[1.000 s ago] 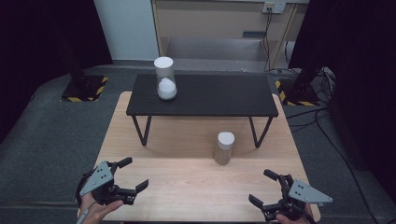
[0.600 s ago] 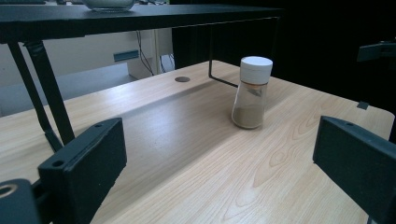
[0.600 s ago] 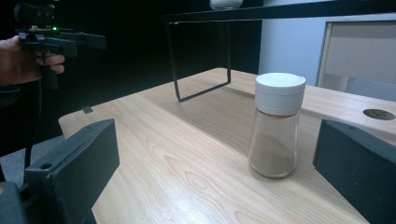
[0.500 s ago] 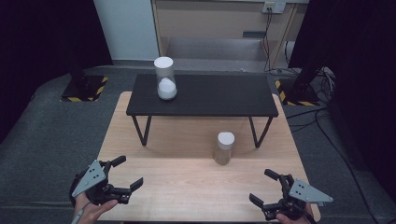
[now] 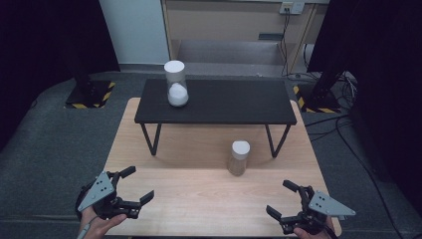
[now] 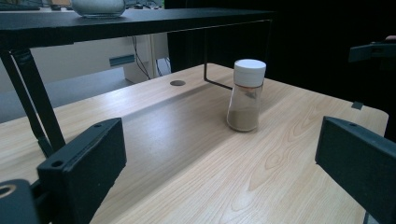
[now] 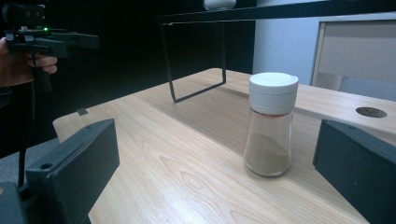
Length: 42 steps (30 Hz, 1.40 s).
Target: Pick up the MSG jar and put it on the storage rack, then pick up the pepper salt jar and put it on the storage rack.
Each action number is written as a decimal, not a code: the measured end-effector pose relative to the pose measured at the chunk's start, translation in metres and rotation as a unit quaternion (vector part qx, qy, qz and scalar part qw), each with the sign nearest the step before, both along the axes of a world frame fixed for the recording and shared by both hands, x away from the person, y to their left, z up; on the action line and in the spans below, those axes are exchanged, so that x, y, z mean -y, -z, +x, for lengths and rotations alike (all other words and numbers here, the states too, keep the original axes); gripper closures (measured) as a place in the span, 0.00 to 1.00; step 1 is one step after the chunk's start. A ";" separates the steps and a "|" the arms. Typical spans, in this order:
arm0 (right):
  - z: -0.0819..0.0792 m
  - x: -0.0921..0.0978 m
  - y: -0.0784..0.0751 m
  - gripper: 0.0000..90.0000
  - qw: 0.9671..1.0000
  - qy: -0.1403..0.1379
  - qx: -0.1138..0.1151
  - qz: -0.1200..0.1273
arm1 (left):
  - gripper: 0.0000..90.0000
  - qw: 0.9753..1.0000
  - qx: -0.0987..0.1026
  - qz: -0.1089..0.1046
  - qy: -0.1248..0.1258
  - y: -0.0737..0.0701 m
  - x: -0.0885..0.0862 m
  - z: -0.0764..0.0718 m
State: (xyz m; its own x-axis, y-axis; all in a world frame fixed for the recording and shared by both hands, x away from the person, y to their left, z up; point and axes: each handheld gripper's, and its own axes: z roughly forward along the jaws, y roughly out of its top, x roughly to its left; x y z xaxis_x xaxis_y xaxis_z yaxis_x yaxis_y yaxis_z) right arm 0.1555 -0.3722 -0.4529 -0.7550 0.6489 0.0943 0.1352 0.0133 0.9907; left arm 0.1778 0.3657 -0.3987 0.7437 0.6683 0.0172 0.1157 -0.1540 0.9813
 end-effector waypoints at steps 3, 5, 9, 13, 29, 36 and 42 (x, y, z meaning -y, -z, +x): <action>-0.001 -0.001 0.000 0.01 1.000 0.004 0.000 0.000 | 0.01 1.000 0.000 -0.006 0.002 0.001 -0.001 0.000; -0.002 -0.001 0.000 0.01 1.000 0.009 -0.001 0.001 | 0.01 1.000 0.000 -0.005 0.001 0.000 -0.001 0.000; -0.002 -0.001 0.000 0.01 1.000 0.013 -0.002 0.003 | 0.01 1.000 0.000 -0.007 0.002 0.001 -0.001 -0.001; -0.003 -0.001 0.000 0.01 1.000 0.020 -0.005 0.006 | 0.01 1.000 0.002 -0.003 0.001 0.000 0.000 -0.002; -0.007 0.007 -0.022 0.01 0.998 0.063 -0.012 0.006 | 0.01 1.000 -0.001 -0.002 -0.004 0.002 -0.006 -0.008; 0.000 0.010 -0.052 0.01 0.998 0.054 -0.005 -0.018 | 0.01 1.000 -0.003 -0.008 -0.007 0.003 -0.011 -0.012; 0.010 0.012 -0.079 0.01 0.998 0.052 -0.010 -0.026 | 0.01 1.000 -0.001 -0.006 -0.011 0.003 -0.014 -0.016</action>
